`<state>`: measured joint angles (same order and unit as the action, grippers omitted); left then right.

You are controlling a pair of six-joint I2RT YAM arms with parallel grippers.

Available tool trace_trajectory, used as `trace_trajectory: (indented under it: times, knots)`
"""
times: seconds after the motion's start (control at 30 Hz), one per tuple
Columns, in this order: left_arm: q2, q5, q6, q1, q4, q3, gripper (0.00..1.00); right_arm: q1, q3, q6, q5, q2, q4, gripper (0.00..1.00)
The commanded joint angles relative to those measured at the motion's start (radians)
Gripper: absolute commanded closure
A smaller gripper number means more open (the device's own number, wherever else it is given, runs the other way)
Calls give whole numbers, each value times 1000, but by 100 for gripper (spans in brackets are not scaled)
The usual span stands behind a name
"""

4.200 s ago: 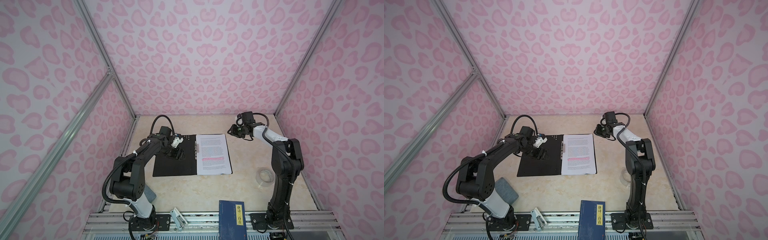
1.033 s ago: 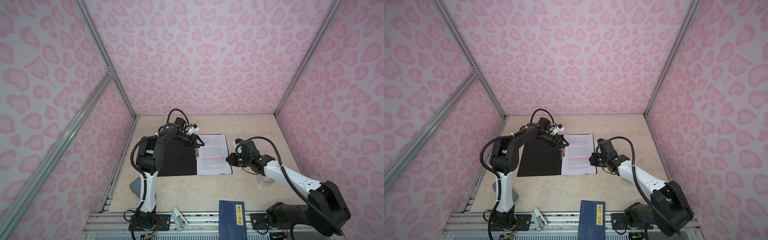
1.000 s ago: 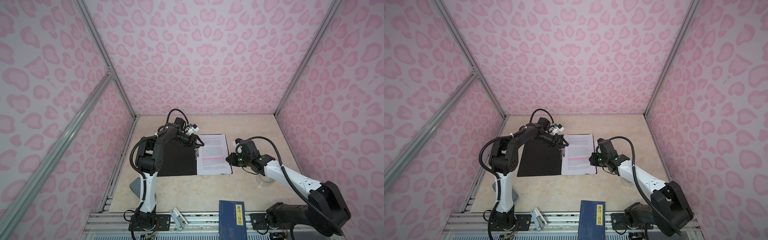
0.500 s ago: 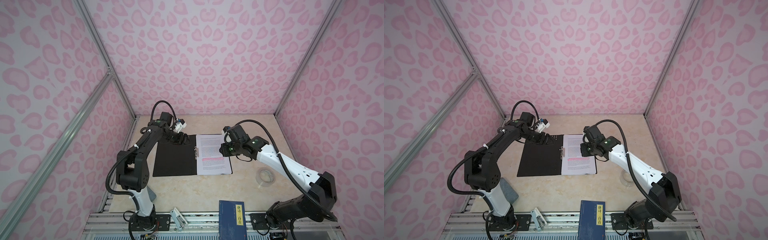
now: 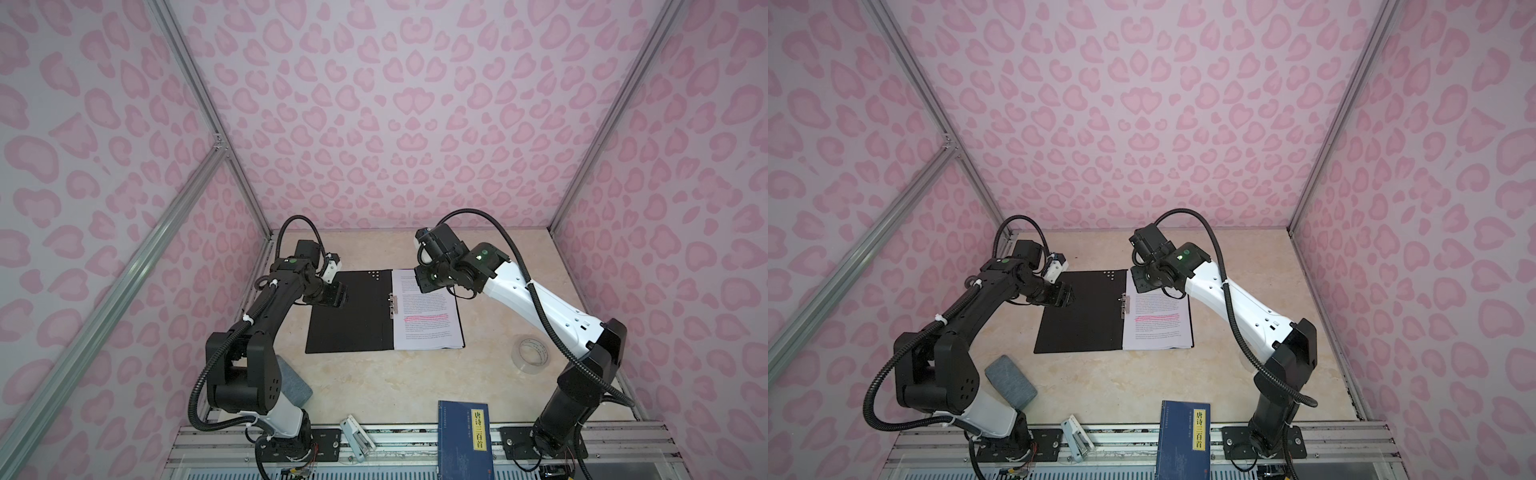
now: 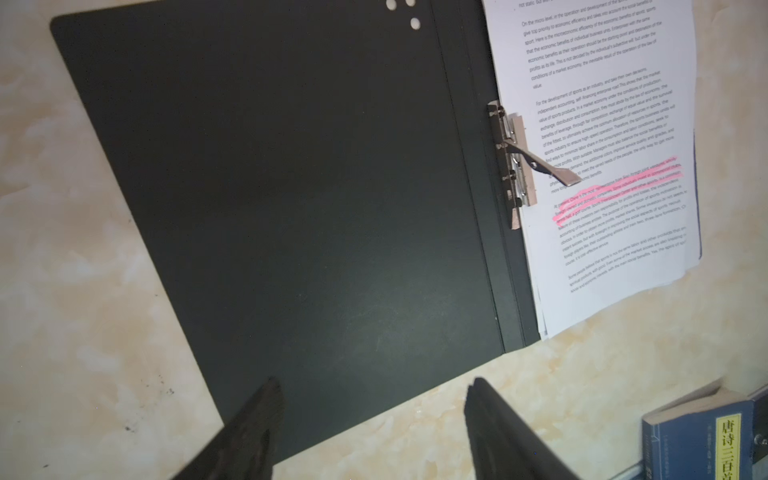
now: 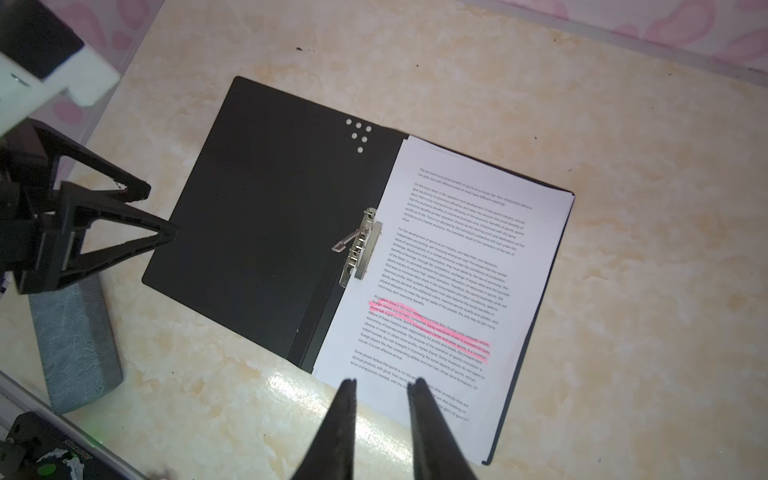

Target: Put the files into the folder

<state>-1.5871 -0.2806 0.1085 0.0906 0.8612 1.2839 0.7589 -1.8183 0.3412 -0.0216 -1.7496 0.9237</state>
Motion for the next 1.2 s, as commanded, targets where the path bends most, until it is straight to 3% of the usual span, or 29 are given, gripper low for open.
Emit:
trace_trajectory:
  times: [0.0,0.3,0.47,0.67,0.93,1.17]
  knots:
    - [24,-14,-20,-2,-8,-11,29,0,-65,-44,0,-43,29,75]
    - [64,79,-37,-21,-64,-59,30,0,-230,-140,1,-191,13,76]
    - [4,98,-63,-28,-92,-27,31,-3,-269,-169,12,-307,-39,79]
    - [-77,34,-17,-32,-111,10,33,5,-441,-190,69,-506,-2,80]
    - [-169,-67,17,-34,-138,20,36,25,-744,-214,124,-765,199,83]
    - [-266,-85,24,-34,-136,43,38,33,-746,-215,112,-789,276,83]
